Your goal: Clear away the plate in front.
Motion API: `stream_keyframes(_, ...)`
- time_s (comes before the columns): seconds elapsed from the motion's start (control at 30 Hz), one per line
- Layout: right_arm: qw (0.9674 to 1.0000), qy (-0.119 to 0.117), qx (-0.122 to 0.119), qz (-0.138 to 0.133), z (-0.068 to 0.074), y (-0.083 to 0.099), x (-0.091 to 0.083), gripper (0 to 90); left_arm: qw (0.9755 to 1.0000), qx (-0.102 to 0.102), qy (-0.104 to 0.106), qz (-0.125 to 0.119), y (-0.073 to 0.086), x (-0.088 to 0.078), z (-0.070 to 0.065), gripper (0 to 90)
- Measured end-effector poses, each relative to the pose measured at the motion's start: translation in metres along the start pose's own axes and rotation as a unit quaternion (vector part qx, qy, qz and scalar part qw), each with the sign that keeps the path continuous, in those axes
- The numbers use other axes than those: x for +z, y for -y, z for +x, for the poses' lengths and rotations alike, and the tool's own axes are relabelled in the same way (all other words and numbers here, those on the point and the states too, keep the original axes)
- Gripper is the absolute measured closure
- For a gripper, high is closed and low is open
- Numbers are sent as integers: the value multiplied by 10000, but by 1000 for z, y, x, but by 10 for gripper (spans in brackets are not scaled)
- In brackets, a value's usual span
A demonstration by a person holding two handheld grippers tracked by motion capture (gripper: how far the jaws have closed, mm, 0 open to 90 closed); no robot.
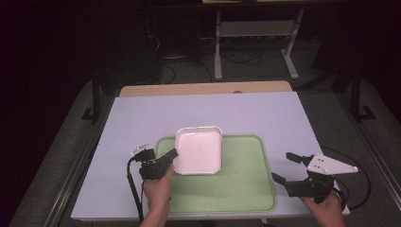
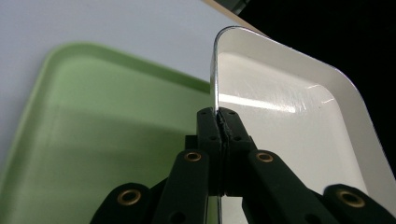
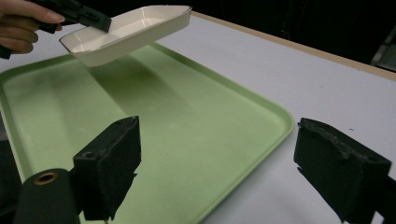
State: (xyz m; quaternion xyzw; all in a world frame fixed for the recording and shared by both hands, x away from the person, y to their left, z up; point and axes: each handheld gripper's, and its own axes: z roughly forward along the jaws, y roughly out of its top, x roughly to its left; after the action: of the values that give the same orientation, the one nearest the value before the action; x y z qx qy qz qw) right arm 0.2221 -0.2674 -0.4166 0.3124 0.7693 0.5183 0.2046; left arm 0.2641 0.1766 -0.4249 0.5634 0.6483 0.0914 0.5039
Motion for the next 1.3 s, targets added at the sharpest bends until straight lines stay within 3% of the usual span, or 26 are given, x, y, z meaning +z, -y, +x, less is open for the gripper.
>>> stream_keyframes(0.1, 10000, 6, 14, -1, 0, 0, -1, 140, 9998, -19, -179, -88, 9, -1, -4, 887)
stream_keyframes(0.23, 10000, 9, 1, -13, 0, 0, -1, 140, 9996, -26, -284, -10, 20, -1, -5, 886)
stream_keyframes(0.3, 10000, 1, 6, -6, 0, 0, -1, 140, 9996, -94, -249, 51, 24, 0, -5, 886)
stream_keyframes(0.53, 10000, -10, 3, -5, 1, 0, -1, 140, 9995, 21, -279, 159, 35, 0, -10, 886)
stream_keyframes(0.8, 10000, -30, 7, 6, 1, 0, 0, 140, 9989, 21, -353, 312, 42, 3, -11, 885)
stream_keyframes(1.3, 10000, -49, 1, -21, 1, -1, -1, 140, 9957, 40, -712, 583, 49, 8, -10, 883)
